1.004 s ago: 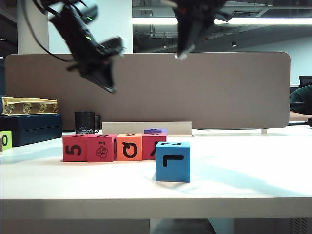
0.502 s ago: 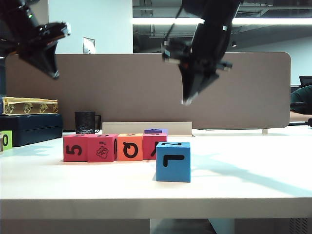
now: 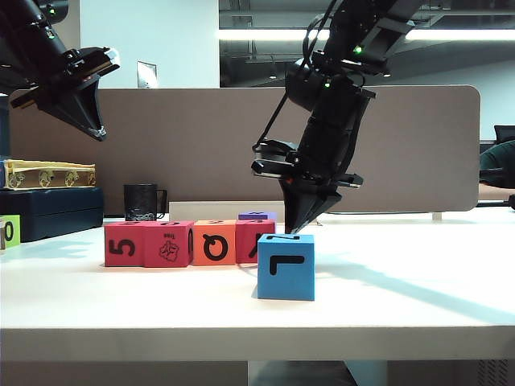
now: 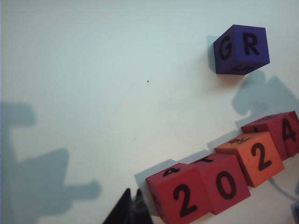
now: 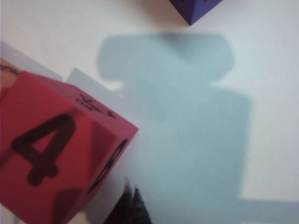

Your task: Select the appropriate blocks from the scattered letter blocks on the table and arrange them in a row to spell out "2024".

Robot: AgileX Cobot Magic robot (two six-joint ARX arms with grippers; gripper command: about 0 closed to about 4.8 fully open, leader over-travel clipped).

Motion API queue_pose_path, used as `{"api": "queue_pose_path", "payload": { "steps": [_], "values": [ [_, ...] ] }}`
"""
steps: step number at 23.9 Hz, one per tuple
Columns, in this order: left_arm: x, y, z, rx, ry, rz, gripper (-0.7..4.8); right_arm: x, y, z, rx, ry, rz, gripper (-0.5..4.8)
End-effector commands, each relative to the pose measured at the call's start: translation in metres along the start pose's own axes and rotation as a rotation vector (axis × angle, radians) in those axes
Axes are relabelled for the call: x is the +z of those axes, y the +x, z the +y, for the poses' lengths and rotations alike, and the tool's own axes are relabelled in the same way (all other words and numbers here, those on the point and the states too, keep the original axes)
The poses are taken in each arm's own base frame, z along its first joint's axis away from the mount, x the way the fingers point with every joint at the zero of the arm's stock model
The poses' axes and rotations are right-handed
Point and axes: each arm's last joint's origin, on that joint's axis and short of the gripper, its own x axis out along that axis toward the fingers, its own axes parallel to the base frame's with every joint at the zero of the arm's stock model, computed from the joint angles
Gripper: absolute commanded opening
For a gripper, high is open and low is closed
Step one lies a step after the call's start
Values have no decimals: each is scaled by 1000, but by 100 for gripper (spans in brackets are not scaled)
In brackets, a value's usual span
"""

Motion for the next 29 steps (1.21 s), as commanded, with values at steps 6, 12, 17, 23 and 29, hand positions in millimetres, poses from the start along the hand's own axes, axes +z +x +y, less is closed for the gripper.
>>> {"api": "queue_pose_path", "payload": {
  "steps": [6,12,17,23,29],
  "values": [
    [5,-3,-6,-18,24,-44,-6,8,0,5,83,4,-70,-3],
    [6,-2,-7,-19,31,-53,-6,9,1,14,110,-15,-81,-3],
    [7,-1,-9,-20,39,-59,-6,10,1,13,48,-16,-87,-3],
    [7,-4,-10,-18,38,-56,-6,13,-17,10,-46,-17,-110,-3],
    [5,-29,-30,42,41,-52,-6,18,-95,26,38,-44,-213,-3]
  ]
}}
